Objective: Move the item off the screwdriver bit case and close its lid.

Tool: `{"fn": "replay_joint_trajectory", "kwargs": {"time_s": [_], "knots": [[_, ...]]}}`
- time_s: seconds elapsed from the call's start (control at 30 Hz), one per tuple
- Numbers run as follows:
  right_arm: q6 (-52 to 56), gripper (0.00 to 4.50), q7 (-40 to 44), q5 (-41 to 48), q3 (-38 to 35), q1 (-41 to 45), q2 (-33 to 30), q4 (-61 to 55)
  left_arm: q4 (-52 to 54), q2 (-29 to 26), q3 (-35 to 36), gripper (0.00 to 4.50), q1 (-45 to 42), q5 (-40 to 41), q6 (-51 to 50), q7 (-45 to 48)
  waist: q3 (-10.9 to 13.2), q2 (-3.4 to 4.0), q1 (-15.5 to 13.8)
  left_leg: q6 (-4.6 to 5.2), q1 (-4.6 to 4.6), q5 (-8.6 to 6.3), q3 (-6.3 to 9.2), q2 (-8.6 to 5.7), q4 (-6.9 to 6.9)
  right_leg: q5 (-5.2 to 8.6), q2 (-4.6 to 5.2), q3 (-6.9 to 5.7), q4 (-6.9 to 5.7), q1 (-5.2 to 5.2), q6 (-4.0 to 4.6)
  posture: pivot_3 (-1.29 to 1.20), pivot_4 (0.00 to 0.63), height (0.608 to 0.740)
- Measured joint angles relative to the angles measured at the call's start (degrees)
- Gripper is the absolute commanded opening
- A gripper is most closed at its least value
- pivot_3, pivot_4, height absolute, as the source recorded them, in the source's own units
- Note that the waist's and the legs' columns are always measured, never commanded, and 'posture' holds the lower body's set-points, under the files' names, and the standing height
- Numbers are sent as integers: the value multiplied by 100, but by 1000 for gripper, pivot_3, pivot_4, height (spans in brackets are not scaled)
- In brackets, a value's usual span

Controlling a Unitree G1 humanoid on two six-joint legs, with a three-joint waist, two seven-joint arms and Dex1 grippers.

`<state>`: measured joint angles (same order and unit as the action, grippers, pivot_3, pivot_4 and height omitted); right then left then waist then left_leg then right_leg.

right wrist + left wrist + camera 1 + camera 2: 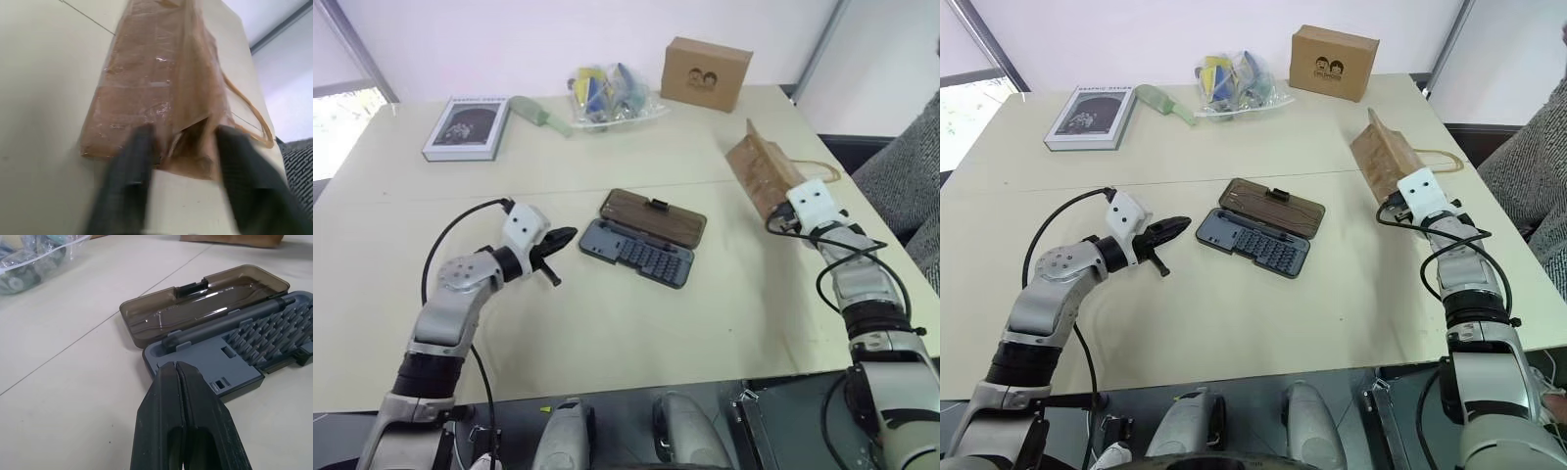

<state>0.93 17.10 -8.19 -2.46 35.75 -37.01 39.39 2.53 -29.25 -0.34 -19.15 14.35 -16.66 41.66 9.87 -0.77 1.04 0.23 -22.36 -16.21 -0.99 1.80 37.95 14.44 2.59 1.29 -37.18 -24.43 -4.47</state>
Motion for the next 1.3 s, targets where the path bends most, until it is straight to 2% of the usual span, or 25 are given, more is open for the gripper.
{"fn": "replay_joint_trajectory", "kwargs": {"time_s": [0.07,0.23,0.43,0.6,0.77,0.97,1.17,1.3], "knots": [[75,4437,217,65,-3,-201,-18,-363,2,2,0,0,1,2,-1,3,0,0,-3,0,0,0,0,0,0,0,0,0,0,0,-1,0,150,740],[661,4437,777,285,-128,-781,-417,-1566,-8,-9,0,0,-11,8,-15,55,0,1,-32,0,-2,0,0,0,0,-2,2,0,1,0,-3,0,150,740],[2146,4437,1656,1162,-825,-1707,-928,-4054,-83,-97,90,0,-113,45,-35,141,0,0,-15,1,1,-1,0,1,1,-2,-3,0,2,0,-5,0,150,740],[3268,4437,1871,1674,-661,-1474,-785,-5063,-320,-106,108,0,-309,39,3,238,0,0,17,1,6,-1,-2,2,2,-2,-8,2,1,0,-4,0,150,740],[3412,4437,2142,1664,215,-577,-629,-4910,-523,-116,101,0,-445,-10,122,337,1,0,-20,1,-1,-1,-3,0,2,-2,-4,1,4,-2,-5,0,150,740],[3077,4437,2328,1282,1027,336,-321,-4002,-581,-179,111,0,-439,-11,186,406,1,-1,-36,2,-5,-1,-4,0,2,-2,0,0,5,-5,-5,0,150,740],[2403,4437,2482,826,1519,649,-89,-2643,-392,-187,117,0,-304,-4,169,400,1,-1,-24,1,-4,-1,-7,0,2,-2,1,0,5,-5,-5,0,150,740],[1883,4437,2447,594,1589,773,171,-1698,-274,-185,117,0,-208,-4,98,370,1,-1,0,1,-4,-1,-8,1,2,-2,0,1,2,-7,-5,0,150,740]]}}
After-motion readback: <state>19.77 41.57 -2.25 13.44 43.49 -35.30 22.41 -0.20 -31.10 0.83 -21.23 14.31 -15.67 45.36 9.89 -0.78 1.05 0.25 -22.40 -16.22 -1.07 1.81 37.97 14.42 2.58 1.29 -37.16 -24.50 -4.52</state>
